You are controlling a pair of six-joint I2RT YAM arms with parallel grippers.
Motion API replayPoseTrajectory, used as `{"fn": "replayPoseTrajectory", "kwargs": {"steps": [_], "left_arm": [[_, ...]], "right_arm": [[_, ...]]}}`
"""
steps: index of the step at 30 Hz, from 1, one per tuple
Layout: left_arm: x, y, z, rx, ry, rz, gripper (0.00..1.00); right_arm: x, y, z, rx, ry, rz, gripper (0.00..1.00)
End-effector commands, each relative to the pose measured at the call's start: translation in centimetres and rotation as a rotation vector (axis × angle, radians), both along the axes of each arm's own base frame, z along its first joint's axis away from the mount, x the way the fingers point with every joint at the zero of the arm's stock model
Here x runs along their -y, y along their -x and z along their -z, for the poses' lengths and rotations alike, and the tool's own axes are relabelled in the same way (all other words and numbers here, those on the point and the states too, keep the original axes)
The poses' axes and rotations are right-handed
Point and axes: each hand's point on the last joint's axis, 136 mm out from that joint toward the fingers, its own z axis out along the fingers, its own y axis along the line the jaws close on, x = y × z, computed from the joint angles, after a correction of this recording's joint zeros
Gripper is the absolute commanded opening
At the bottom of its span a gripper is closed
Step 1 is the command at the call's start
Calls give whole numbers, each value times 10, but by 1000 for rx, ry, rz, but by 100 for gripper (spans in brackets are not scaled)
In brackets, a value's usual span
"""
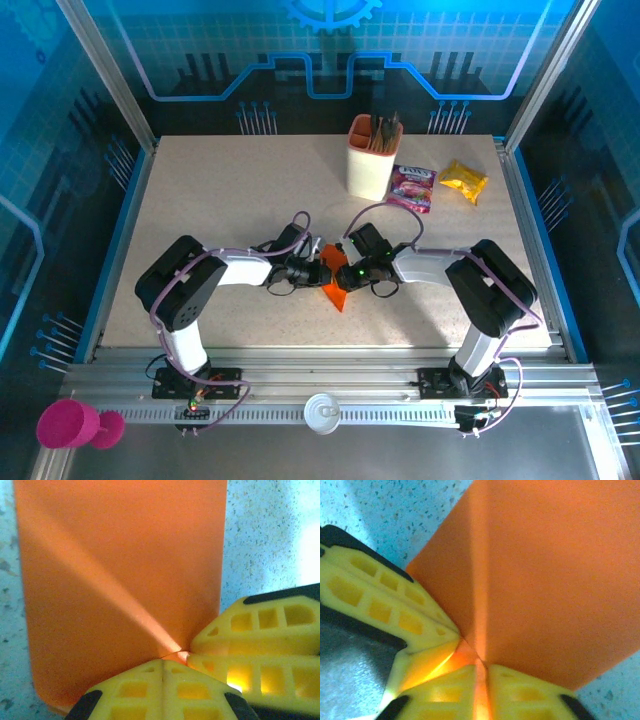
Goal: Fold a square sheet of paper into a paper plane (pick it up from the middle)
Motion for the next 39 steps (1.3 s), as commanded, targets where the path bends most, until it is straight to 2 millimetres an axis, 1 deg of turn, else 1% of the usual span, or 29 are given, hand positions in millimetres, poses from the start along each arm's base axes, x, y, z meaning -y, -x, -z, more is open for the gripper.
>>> {"fn": "replayPoseTrajectory", "kwargs": {"steps": [1, 2, 4, 8, 11, 13, 16, 19, 22, 24, 30, 33, 39], "left_arm": [[-14, 9, 25, -46, -63, -17, 0], [-15, 11, 26, -51, -65, -19, 0], [-15, 11, 26, -51, -62, -22, 0], [-15, 12, 27, -51, -62, -24, 0], [-16, 11, 27, -52, -63, -27, 0], [-16, 12, 26, -51, -63, -26, 0], [-16, 11, 26, -51, -64, -27, 0], [-15, 11, 25, -49, -62, -25, 0], [-15, 10, 24, -46, -61, -25, 0], [-15, 11, 23, -45, -59, -27, 0], [-16, 13, 22, -43, -49, -28, 0], [-17, 15, 23, -45, -47, -29, 0], [-18, 17, 24, -42, -44, -30, 0]], "right_arm": [[23, 10, -10, -52, 53, 51, 24], [21, 10, -20, -43, 27, 55, 24], [17, 13, -32, -38, -18, 60, 23], [8, 26, -48, -38, -92, 61, 10], [-1, 37, -52, -43, -128, 50, 2], [-7, 44, -50, -49, -131, 40, 0], [-18, 50, -47, -52, -131, 23, 0], [-27, 52, -42, -60, -126, 7, 0], [-32, 47, -40, -58, -125, 6, 0], [-33, 44, -40, -54, -123, 10, 0], [-33, 39, -28, -77, -126, 18, 0], [-34, 39, -30, -84, -158, 22, 0], [-31, 34, -31, -115, -227, 59, 0]]}}
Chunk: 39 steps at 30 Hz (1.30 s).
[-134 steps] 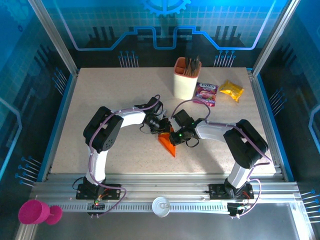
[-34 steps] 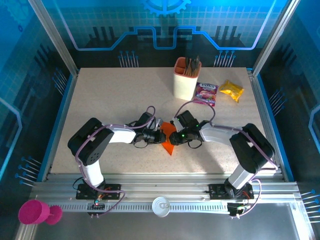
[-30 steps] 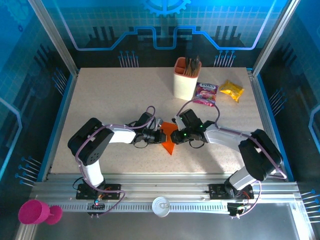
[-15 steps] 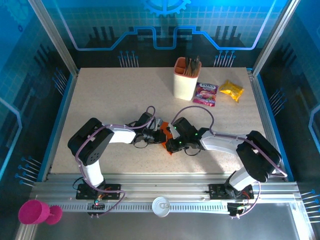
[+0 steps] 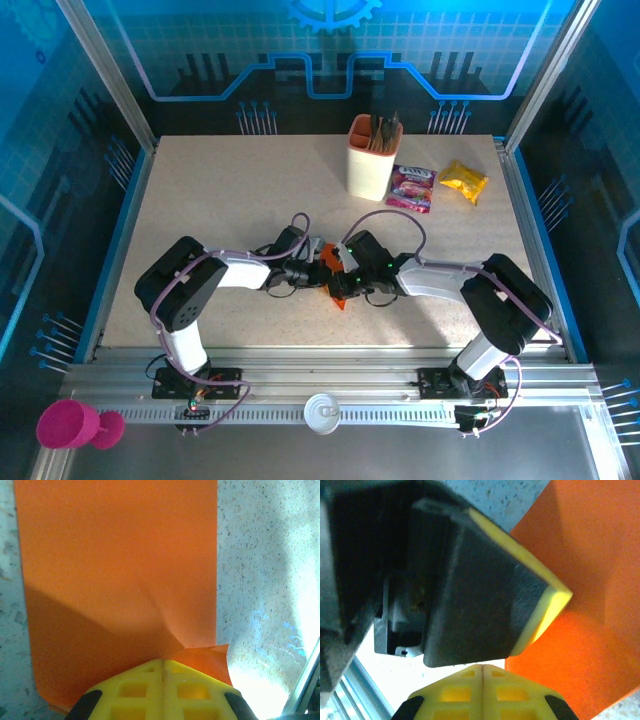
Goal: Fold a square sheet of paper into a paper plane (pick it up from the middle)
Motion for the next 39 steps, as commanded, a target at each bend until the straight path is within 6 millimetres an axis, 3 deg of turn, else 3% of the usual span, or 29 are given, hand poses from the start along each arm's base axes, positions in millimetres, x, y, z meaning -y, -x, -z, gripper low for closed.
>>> {"fn": "replayPoseTrajectory", "kwargs": {"steps": [1, 14, 29, 39], "left_arm": [[-19, 17, 25, -79, -74, -25, 0], [-18, 15, 18, -60, -55, -37, 0], [-20, 15, 25, -71, -72, -46, 0], [-28, 14, 35, -94, -123, -78, 0]], "right_arm": [[-1, -1, -2, -33, -62, 16, 0], [4, 18, 24, -111, -35, -14, 0], [1, 36, 42, -152, -23, -47, 0], [12, 59, 57, -166, 70, -92, 0]]}}
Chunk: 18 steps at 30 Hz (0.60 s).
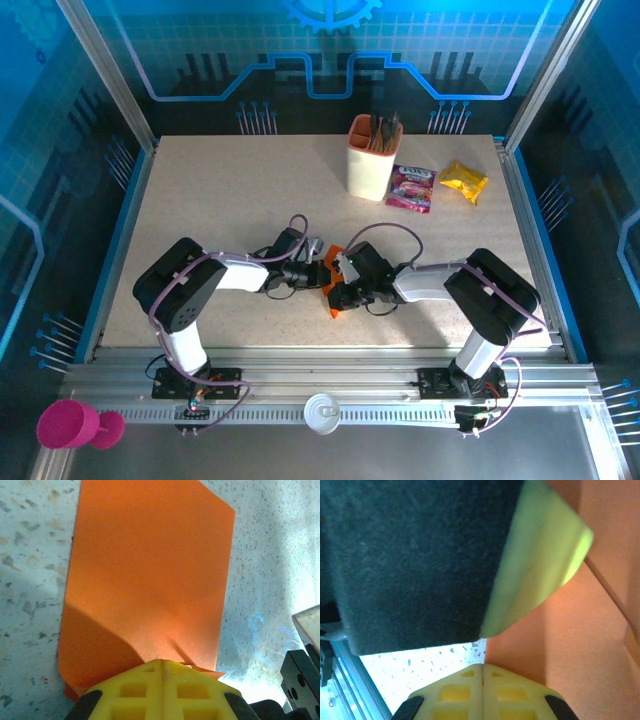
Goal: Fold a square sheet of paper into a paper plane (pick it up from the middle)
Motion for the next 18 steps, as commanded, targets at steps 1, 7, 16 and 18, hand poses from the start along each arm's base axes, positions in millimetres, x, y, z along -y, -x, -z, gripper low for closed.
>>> {"fn": "replayPoseTrajectory", "kwargs": {"steps": [1, 7, 16, 18], "left_arm": [[-26, 14, 35, -97, -134, -53, 0], [-28, 15, 38, -103, -149, -53, 0], [-29, 15, 39, -106, -160, -57, 0], [-30, 14, 39, -108, -164, -60, 0]], "right_arm": [[17, 36, 25, -78, 109, -54, 0], [23, 47, 22, -61, 120, -60, 0], [29, 65, 27, -60, 169, -85, 0], [34, 69, 31, -58, 205, -95, 0]]}}
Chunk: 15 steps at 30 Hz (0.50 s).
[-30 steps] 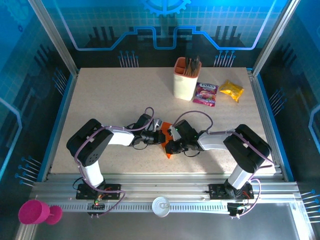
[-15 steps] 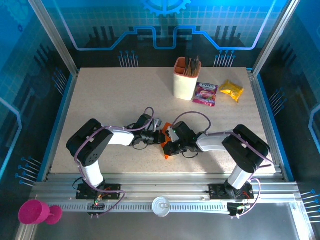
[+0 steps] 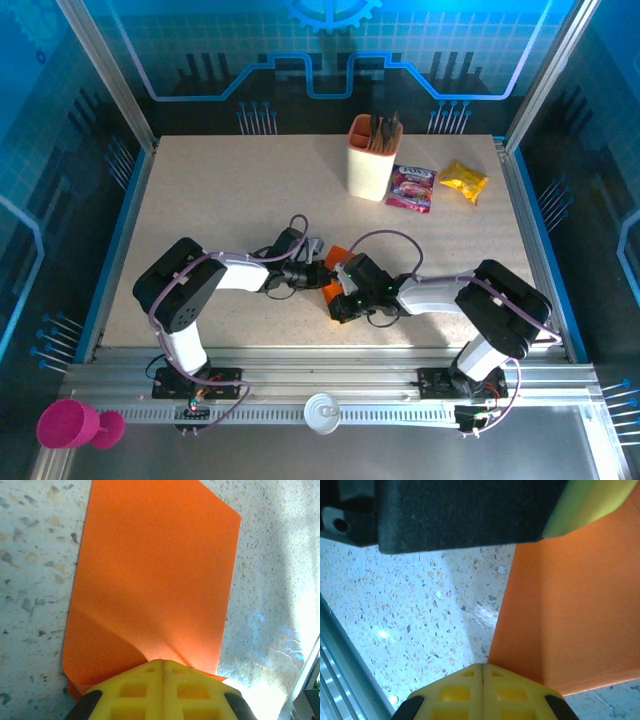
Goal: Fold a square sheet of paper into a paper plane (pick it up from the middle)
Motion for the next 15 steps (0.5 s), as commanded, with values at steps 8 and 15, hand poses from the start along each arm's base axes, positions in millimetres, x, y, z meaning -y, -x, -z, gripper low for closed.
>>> {"fn": "replayPoseTrajectory", "kwargs": {"steps": [8, 15], "left_arm": [[-33, 12, 38, -109, -180, -75, 0], [-37, 12, 43, -135, -206, -110, 0]], "right_arm": [[63, 57, 34, -114, 328, -63, 0], [82, 43, 7, -85, 278, 53, 0]]}}
